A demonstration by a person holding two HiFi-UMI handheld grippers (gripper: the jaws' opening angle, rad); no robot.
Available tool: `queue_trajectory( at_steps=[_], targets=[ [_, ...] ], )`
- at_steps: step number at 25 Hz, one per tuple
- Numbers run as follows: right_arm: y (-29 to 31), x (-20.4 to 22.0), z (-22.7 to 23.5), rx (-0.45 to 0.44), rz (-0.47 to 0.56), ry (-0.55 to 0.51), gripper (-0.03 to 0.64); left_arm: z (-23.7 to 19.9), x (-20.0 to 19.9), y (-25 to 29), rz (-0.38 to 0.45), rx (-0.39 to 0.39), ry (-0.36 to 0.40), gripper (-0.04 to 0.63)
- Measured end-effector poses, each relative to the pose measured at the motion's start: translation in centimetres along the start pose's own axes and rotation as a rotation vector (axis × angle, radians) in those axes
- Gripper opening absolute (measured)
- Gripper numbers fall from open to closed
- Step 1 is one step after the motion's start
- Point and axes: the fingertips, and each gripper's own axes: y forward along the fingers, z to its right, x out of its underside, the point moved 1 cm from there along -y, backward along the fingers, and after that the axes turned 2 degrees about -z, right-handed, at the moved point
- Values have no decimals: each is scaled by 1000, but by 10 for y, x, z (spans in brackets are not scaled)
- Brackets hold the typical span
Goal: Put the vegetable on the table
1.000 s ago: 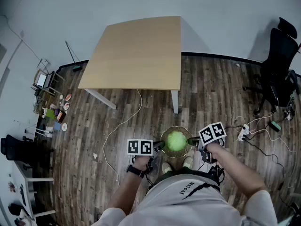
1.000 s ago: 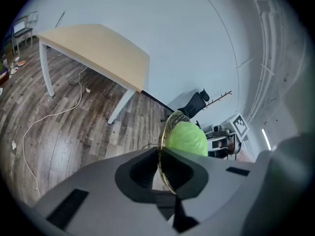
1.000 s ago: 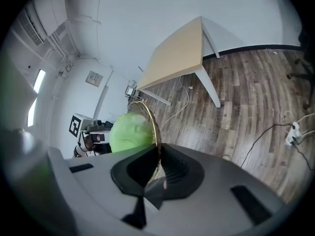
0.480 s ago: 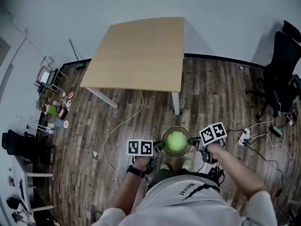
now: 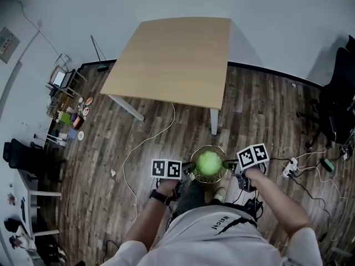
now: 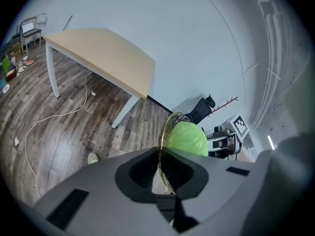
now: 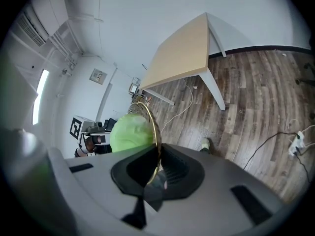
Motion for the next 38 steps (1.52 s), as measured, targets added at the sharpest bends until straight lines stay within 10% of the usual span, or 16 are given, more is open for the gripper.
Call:
queue_trajectory(
  at_steps=[38],
  targets=[
    [90,-384,15,52,102,86,29,-136,-383,43,-49,10,77,32]
  ],
)
